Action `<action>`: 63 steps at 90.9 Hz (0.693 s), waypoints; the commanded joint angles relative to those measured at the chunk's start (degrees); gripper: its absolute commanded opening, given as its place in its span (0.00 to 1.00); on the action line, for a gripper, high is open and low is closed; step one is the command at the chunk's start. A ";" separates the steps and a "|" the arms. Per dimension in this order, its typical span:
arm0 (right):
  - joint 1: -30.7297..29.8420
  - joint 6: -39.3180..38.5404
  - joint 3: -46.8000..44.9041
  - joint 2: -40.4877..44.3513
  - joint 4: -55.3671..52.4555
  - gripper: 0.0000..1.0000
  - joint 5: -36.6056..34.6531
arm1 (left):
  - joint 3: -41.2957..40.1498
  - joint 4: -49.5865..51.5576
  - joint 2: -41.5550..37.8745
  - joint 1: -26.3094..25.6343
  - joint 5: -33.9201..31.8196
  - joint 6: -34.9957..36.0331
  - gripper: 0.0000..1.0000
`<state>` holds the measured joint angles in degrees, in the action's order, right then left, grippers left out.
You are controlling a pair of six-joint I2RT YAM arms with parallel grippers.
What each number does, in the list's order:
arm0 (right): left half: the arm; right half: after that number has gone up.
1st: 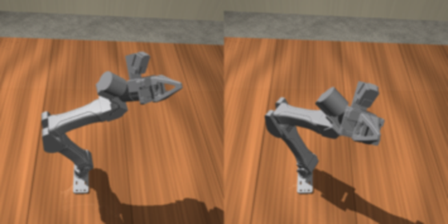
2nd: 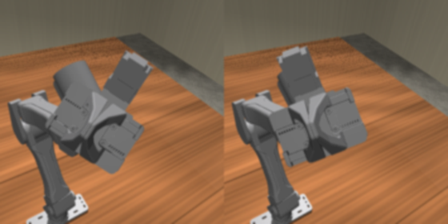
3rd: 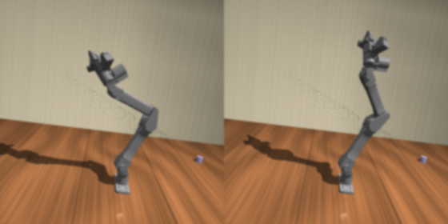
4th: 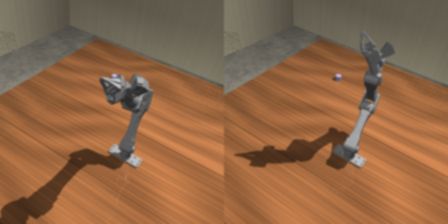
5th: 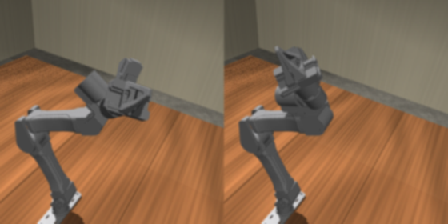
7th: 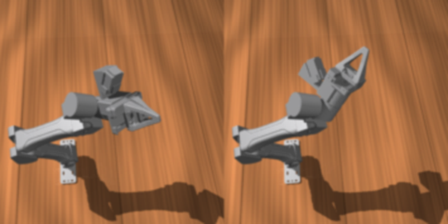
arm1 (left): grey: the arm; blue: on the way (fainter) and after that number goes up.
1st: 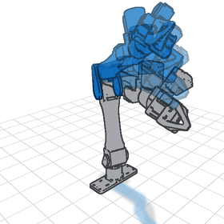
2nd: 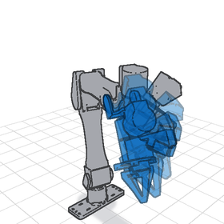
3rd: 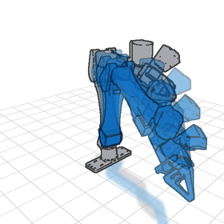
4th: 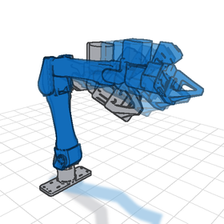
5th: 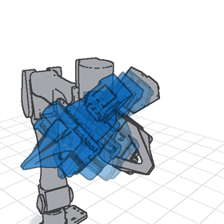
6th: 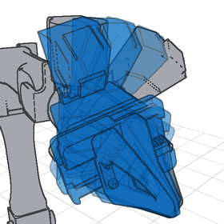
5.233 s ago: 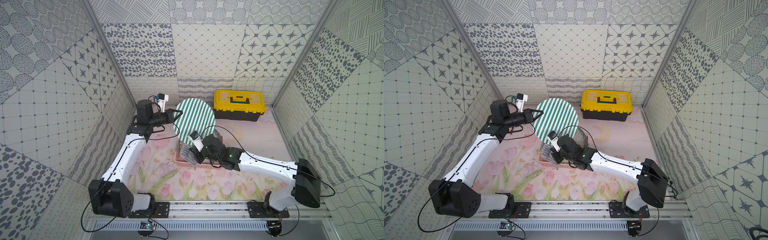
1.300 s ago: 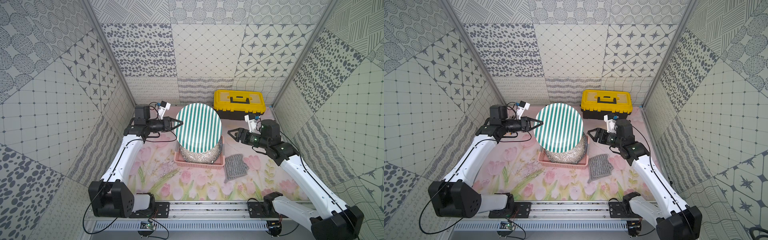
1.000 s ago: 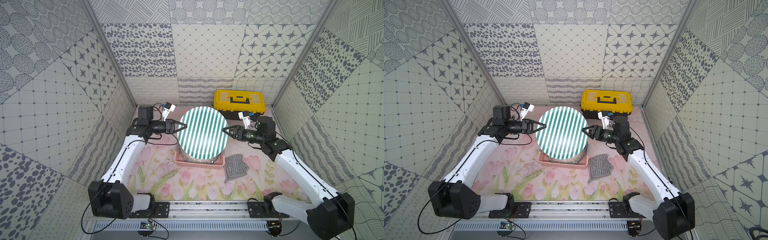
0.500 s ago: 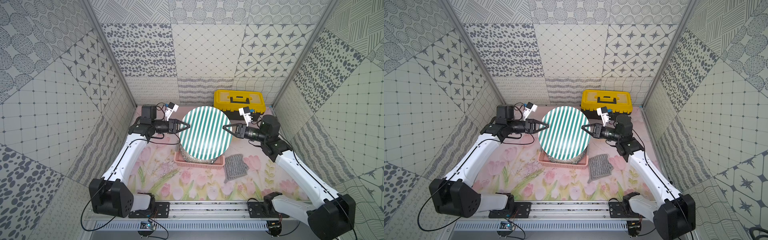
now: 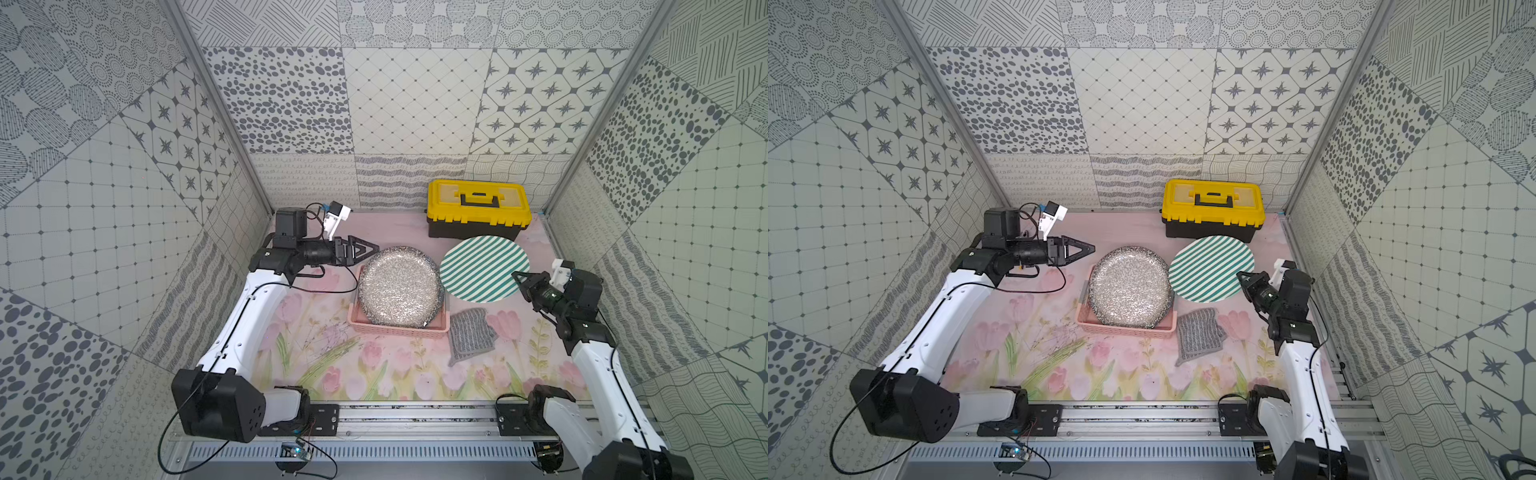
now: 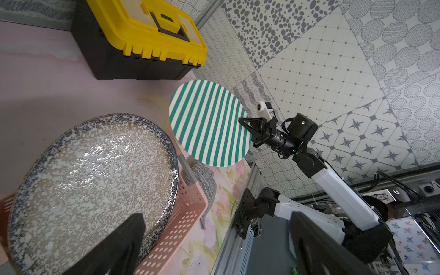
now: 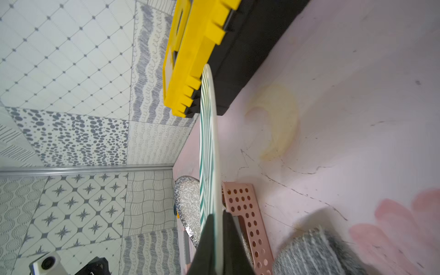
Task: Wipe the wet plate dry
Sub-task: Place the plate at the center of the board.
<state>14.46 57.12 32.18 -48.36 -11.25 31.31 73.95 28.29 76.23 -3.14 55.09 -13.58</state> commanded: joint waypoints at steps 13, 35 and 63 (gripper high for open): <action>8.13 4.69 -3.20 1.29 4.71 0.00 -1.33 | -1.96 0.95 -0.26 1.47 -5.13 4.96 1.00; 15.21 9.13 -7.96 -6.56 13.50 0.00 -4.11 | -4.35 -2.03 -0.49 1.47 -6.29 2.95 1.00; 15.33 6.00 -8.04 -18.38 20.25 0.00 -10.14 | -4.78 -4.46 0.26 1.47 -5.71 0.75 1.00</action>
<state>29.65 64.45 23.35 -63.16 3.57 24.43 69.25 27.24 76.18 -2.20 49.28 -12.08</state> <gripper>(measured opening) 0.092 0.997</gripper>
